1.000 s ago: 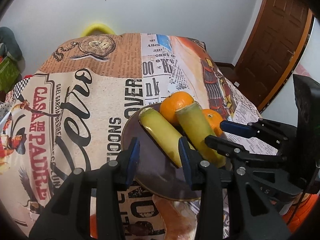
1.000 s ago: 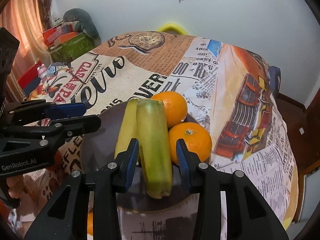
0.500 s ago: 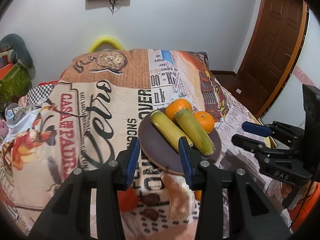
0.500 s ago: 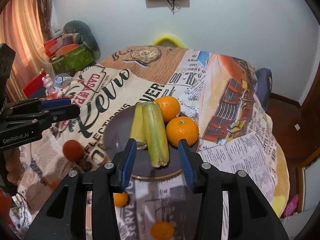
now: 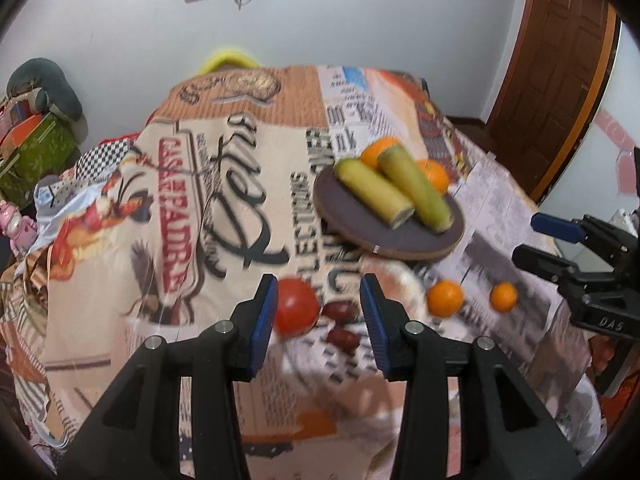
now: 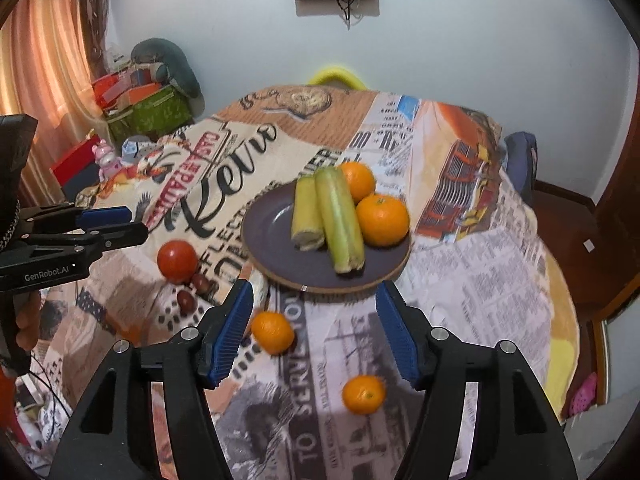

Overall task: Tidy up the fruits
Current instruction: 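Grasp the red tomato with the left tool while the right tool grasps a mandarin, then carry the tomato and mandarin onto the grey plate and open both tools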

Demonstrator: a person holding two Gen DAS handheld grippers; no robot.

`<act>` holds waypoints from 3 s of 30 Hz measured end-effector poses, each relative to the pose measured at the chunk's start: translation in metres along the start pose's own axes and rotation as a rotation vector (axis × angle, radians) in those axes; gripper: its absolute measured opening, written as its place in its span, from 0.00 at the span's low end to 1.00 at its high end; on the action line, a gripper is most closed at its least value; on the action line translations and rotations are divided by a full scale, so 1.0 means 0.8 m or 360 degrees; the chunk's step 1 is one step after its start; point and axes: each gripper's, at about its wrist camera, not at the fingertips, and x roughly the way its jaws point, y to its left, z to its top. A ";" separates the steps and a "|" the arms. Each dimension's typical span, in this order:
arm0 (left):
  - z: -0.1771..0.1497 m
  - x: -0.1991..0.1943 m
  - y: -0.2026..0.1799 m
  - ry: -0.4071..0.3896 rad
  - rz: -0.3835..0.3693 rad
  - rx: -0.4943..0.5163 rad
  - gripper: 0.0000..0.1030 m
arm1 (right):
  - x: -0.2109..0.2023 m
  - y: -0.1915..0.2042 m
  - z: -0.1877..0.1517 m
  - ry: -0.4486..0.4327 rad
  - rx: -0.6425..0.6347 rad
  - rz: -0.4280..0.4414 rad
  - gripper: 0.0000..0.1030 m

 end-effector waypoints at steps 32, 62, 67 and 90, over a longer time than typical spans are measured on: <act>-0.024 0.099 0.037 0.0117 -0.0023 -0.0189 0.46 | 0.088 0.023 -0.043 0.0245 0.0056 0.0180 0.33; 0.014 0.029 -0.027 -0.0082 -0.0085 -0.0062 0.44 | 0.018 -0.037 -0.005 -0.0010 0.0155 0.0043 0.33; 0.030 0.034 -0.040 -0.0109 -0.0113 -0.0055 0.44 | 0.009 -0.053 0.009 -0.0071 0.0157 0.0003 0.33; 0.096 0.105 -0.047 -0.0106 -0.0075 -0.0044 0.44 | 0.068 -0.101 0.035 -0.0063 0.0165 -0.0012 0.33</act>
